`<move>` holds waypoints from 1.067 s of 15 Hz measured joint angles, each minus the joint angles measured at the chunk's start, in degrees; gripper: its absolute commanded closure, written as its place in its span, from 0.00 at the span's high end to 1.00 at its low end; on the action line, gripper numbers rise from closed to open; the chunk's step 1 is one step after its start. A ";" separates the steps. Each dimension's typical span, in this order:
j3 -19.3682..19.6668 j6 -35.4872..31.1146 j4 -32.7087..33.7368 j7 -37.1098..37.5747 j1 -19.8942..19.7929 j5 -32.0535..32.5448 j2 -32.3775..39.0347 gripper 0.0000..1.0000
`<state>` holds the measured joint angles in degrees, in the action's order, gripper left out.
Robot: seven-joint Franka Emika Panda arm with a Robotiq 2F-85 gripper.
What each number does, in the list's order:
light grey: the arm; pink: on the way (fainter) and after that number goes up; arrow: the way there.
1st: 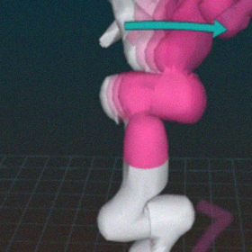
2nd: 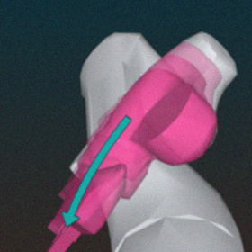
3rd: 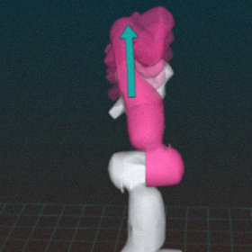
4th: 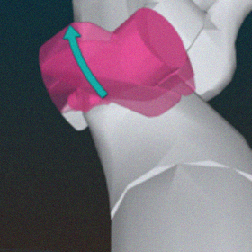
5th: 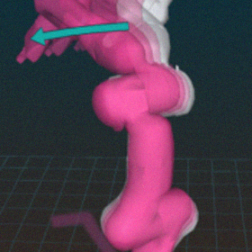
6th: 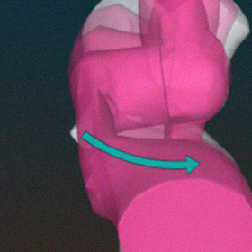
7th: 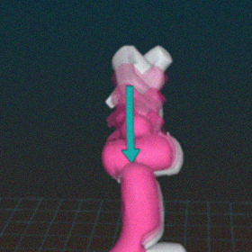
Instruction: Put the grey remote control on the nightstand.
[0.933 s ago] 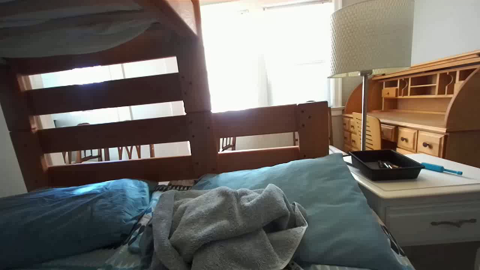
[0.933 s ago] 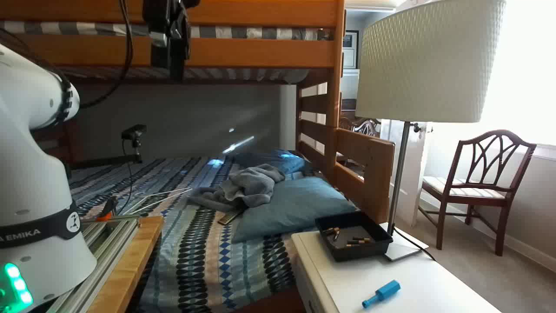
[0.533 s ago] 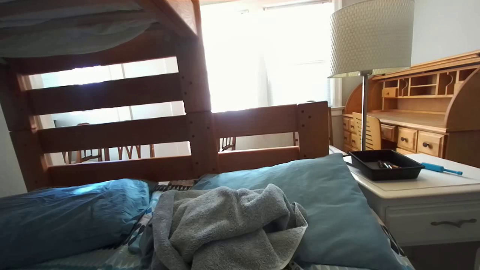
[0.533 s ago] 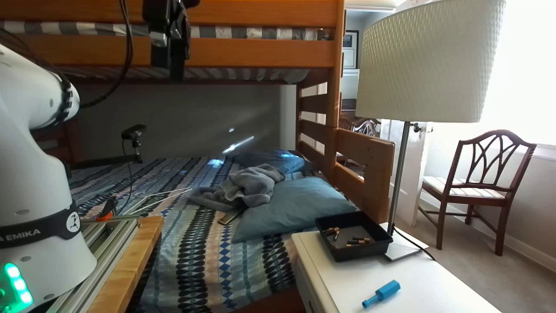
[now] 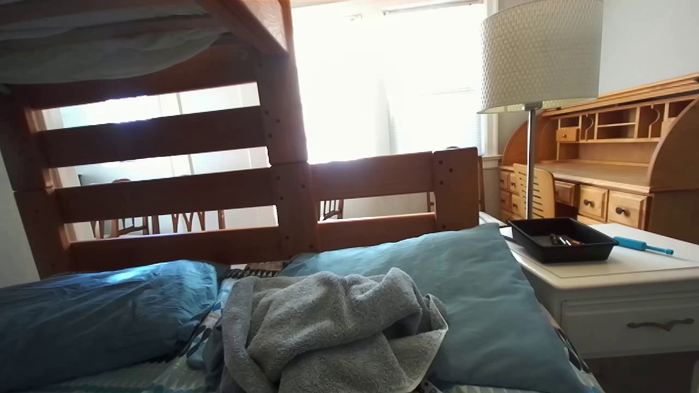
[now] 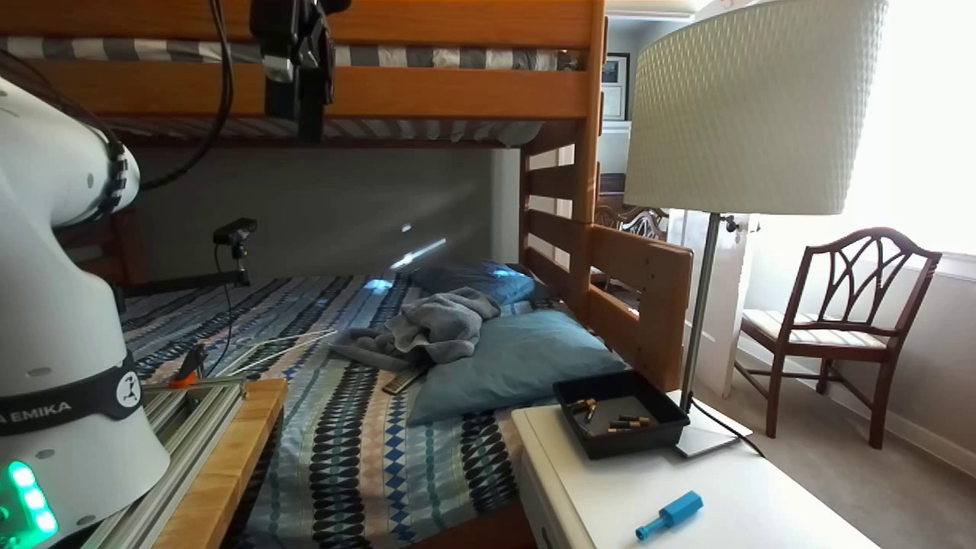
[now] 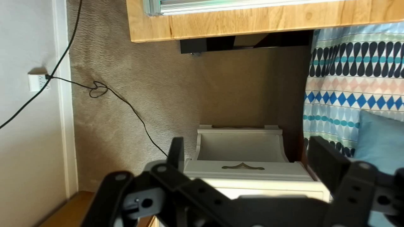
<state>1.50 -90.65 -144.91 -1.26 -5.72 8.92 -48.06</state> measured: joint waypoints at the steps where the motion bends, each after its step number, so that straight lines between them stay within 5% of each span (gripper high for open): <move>1: 0.00 0.00 0.00 0.00 0.00 0.00 0.00 1.00; 7: 0.09 -6.11 -0.61 -1.06 3.01 -0.72 0.04 1.00; 16: -4.30 -24.65 -4.26 -7.27 19.96 -11.29 5.46 1.00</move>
<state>-2.80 -115.30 -149.17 -8.53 14.24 -2.37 -42.60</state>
